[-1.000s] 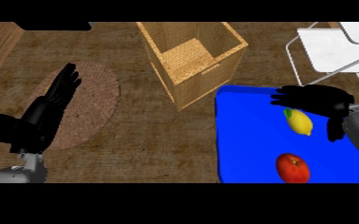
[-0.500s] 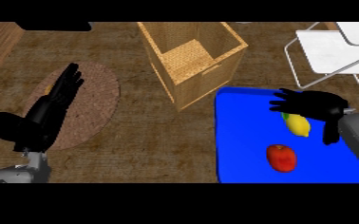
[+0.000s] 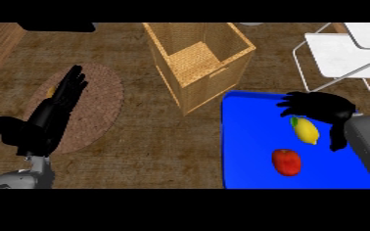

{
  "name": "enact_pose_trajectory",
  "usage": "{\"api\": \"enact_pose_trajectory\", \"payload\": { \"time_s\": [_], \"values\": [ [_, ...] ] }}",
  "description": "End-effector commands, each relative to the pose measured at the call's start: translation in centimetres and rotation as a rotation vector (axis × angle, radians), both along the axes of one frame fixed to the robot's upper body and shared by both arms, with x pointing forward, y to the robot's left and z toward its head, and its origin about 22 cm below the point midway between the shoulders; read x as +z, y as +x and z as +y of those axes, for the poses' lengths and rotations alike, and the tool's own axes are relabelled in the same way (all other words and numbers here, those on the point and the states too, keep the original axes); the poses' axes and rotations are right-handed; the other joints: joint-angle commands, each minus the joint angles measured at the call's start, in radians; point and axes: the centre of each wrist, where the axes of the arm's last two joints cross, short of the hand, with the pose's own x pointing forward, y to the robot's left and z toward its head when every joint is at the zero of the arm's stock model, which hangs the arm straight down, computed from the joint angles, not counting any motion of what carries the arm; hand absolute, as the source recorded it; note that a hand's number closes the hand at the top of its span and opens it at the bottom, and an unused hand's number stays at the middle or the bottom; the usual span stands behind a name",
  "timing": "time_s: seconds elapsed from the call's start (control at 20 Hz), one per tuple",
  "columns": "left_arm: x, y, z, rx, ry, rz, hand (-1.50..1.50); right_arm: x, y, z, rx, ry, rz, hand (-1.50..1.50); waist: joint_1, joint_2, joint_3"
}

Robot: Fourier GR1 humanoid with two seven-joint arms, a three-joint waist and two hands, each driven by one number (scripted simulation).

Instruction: Pick the lemon from the tray and place it in the tiered shelf

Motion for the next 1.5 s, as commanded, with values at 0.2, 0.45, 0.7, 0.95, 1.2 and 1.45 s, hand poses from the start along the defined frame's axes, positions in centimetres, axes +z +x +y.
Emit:
{"api": "enact_pose_trajectory", "payload": {
  "time_s": [0.2, 0.45, 0.7, 0.95, 1.2, 1.45],
  "values": [
    [0.4, 0.1, 0.2, -0.016, 0.004, 0.009, 0.0, -1.2, 0.8, 0.2, 0.009, 0.082, -0.105, 1.5, 0.004, 0.023, 0.022],
    [-0.1, 0.1, 0.3, -0.002, 0.017, 0.012, 0.0, 2.0, 1.9, -0.6, 0.028, 0.275, -0.177, 1.5, -0.008, 0.019, 0.022],
    [-0.2, -1.6, 2.9, 0.026, 0.026, 0.012, 0.0, 3.4, 2.6, -0.3, -0.172, 0.556, -0.127, 1.5, -0.021, 0.007, 0.019],
    [-0.8, -1.5, 2.6, 0.112, 0.018, 0.052, 0.0, -1.7, -0.4, -1.0, -0.826, 0.582, -0.247, 1.5, -0.131, -0.024, 0.014],
    [-0.8, -2.2, 3.0, 0.125, 0.018, 0.06, 0.0, 2.4, 2.2, 2.3, -0.952, 0.721, -0.5, 1.5, -0.132, -0.047, 0.011],
    [-0.9, -2.4, 3.1, 0.117, 0.035, 0.062, 0.0, 7.5, 3.9, 7.4, -1.004, 0.805, -0.647, 1.5, -0.113, -0.036, 0.012]
  ]
}}
